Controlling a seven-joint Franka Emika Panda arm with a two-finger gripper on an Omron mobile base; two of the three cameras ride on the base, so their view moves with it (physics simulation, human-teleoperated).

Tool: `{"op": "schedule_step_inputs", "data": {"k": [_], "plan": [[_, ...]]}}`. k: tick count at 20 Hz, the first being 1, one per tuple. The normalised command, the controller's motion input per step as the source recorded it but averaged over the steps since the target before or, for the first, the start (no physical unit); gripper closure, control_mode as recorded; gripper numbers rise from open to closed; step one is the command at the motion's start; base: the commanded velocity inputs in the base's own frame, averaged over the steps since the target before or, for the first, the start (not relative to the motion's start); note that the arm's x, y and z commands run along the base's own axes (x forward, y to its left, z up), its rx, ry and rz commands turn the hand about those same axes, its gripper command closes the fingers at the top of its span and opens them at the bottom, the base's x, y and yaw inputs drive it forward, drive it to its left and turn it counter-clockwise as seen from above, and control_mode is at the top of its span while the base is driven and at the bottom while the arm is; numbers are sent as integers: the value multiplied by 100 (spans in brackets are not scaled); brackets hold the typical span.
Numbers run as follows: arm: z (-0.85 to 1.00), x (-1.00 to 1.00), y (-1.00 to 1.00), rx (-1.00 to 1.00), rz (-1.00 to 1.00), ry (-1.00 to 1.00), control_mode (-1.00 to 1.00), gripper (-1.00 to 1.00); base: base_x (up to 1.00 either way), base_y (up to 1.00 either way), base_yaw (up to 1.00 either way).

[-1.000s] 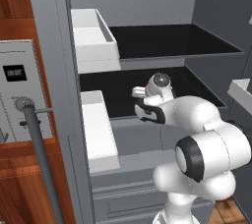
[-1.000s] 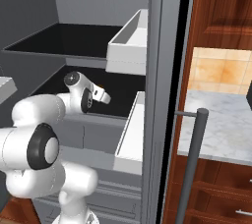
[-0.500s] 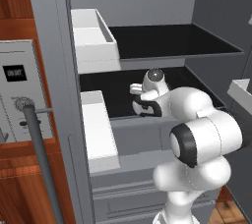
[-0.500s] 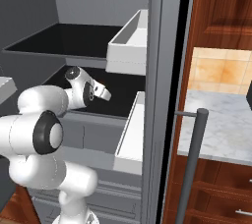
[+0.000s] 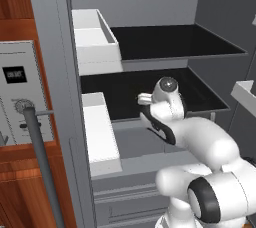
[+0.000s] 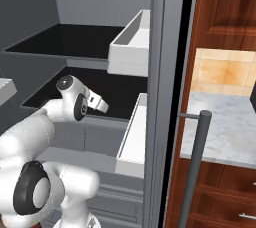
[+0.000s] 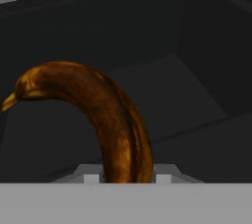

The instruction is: Retrieve the peach and banana from the fridge and place them into the bowl on the dining table.

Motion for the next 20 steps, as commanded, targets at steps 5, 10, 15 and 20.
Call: {"op": "schedule_step_inputs", "data": {"k": [5,10,15,20], "plan": [[69,-52,-15,5,0,4,-100,100,0,0,0],[92,-64,-13,2,-1,9,-100,100,0,0,0],[65,-80,-3,2,0,20,-100,100,0,0,0],[45,-98,-4,2,0,23,-100,100,0,0,0]]}}
